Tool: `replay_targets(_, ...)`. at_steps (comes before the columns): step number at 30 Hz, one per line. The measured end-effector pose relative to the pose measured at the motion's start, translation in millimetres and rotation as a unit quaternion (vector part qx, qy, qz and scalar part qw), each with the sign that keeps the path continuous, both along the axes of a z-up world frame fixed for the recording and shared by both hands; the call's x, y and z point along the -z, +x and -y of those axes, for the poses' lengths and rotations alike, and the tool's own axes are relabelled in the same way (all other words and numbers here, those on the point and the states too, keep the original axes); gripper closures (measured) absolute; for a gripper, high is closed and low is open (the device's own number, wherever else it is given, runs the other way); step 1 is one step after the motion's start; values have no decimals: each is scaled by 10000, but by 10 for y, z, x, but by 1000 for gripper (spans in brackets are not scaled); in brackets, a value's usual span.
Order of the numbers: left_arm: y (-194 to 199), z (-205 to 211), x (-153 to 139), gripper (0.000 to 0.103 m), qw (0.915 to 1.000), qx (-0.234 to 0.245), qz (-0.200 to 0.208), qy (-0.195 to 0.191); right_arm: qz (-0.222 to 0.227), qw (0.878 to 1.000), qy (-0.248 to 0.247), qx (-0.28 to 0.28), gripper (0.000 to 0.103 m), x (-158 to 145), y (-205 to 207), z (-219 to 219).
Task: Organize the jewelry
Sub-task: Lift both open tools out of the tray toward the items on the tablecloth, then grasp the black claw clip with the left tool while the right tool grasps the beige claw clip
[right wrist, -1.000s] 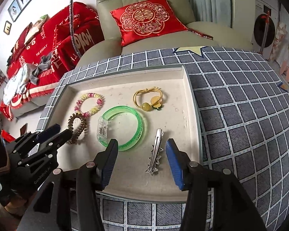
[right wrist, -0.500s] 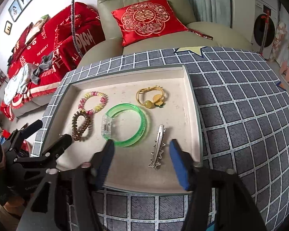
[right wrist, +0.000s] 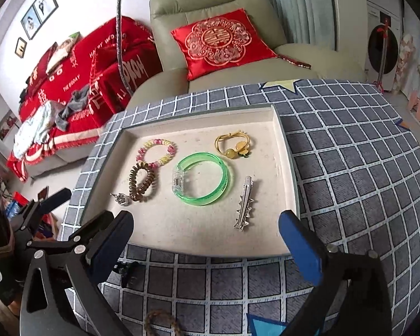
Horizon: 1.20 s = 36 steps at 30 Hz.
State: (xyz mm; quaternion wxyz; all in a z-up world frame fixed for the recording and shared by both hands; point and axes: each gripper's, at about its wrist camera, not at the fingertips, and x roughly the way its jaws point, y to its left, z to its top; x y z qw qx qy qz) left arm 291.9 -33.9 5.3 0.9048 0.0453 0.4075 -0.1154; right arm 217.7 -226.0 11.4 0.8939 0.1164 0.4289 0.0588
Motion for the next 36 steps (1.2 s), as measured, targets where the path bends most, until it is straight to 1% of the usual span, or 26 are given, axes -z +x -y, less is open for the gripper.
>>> replay_targets(4, -102, -31, -22, 0, 10000, -11, -13, -13, 31, 10000, 3, -4, 0, -47, -96, 6)
replay_targets(9, -246, -73, -25, 0, 9999, 38, -69, -112, 210, 9998, -74, 3, 0, -129, -248, -18)
replay_targets(13, -377, -88, -13, 0, 9999, 70, -84, -72, 278, 9996, -76, 37, 0, -154, -371, -31)
replay_targets(14, -414, -89, -6, 0, 9999, 100, -96, -69, 247, 9997, -76, 44, 0, -151, -391, -29)
replay_targets(17, -517, -92, 22, 0, 9999, 119, -122, 5, -88, 9999, -52, -51, 0, -102, -430, -29)
replay_targets(18, -545, -98, 30, 0, 9999, 108, -122, 12, -136, 9999, -77, -54, 0, -89, -456, -24)
replay_targets(22, -650, -135, 100, 0, 9998, 91, -159, 16, -226, 9996, -160, -69, 0, -36, -580, -6)
replay_targets(30, -730, -217, 307, 0, 9988, 33, -481, -3, -466, 9984, -236, -229, 0, 131, -877, 2)
replay_targets(36, -767, -226, 425, 0, 9977, -51, -661, -104, -638, 9945, -640, -537, 0, 323, -1142, -105)
